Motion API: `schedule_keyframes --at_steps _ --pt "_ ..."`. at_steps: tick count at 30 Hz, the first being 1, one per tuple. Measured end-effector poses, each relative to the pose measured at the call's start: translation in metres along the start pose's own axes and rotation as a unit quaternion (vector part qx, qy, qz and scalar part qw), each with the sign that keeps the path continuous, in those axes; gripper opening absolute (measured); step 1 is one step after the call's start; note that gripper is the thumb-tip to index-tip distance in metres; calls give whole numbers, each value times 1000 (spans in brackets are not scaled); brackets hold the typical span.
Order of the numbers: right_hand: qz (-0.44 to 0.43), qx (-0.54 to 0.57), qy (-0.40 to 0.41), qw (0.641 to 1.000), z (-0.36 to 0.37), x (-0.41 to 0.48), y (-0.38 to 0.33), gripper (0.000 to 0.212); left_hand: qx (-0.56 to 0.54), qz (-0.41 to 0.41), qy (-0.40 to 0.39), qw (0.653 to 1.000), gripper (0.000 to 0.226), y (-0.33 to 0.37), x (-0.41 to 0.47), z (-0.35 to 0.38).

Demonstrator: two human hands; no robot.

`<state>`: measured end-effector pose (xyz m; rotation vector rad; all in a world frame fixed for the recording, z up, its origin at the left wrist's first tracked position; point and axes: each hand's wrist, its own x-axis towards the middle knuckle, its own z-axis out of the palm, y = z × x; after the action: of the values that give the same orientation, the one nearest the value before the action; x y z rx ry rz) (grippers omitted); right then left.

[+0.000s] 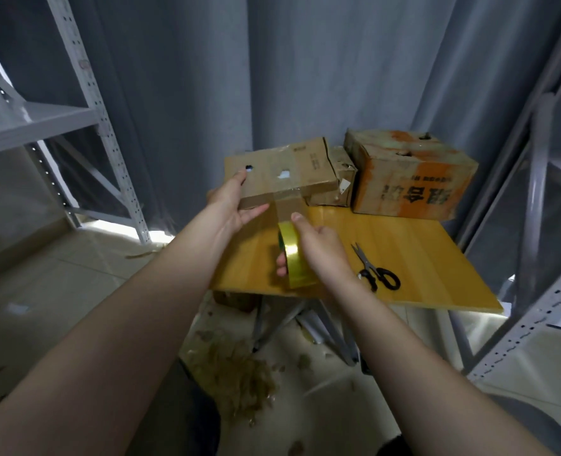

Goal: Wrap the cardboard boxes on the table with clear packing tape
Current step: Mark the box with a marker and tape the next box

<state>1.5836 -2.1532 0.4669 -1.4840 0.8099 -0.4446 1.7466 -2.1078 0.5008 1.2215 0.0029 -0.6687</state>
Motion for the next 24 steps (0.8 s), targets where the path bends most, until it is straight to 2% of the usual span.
schedule_keyframes --at_steps 3,8,10,12,13,15,16,17,18,21,22,24 --pt "45 36 -19 998 2 -32 16 34 41 -28 6 999 28 -23 -10 -14" --pt "62 58 -35 996 2 -72 46 29 115 -71 16 991 22 -62 -22 -38" --pt "72 47 -40 995 1 -82 56 30 146 -64 24 987 22 -74 -24 -44" --pt "82 45 -39 995 1 -88 64 29 213 -22 37 976 26 -82 -28 -46" --pt "84 47 -39 995 1 -90 67 29 307 16 57 950 33 -84 -31 -48" --pt "84 51 -38 994 3 -93 73 23 524 100 113 838 49 -88 -31 -53" --pt "85 56 -37 994 5 -95 75 20 587 126 128 790 53 -91 -32 -54" --pt "87 62 -38 994 7 -96 78 18 617 142 132 763 56 -93 -35 -56" --pt "89 66 -39 993 9 -97 81 19 630 178 128 745 53 -97 -36 -58" --pt "96 49 -41 993 14 -95 90 33 640 302 81 702 18 -108 -34 -64" --pt "99 39 -36 994 15 -94 94 35 642 314 75 696 13 -110 -33 -65" --pt "107 47 -29 993 15 -93 98 33 627 310 92 709 19 -112 -37 -65"
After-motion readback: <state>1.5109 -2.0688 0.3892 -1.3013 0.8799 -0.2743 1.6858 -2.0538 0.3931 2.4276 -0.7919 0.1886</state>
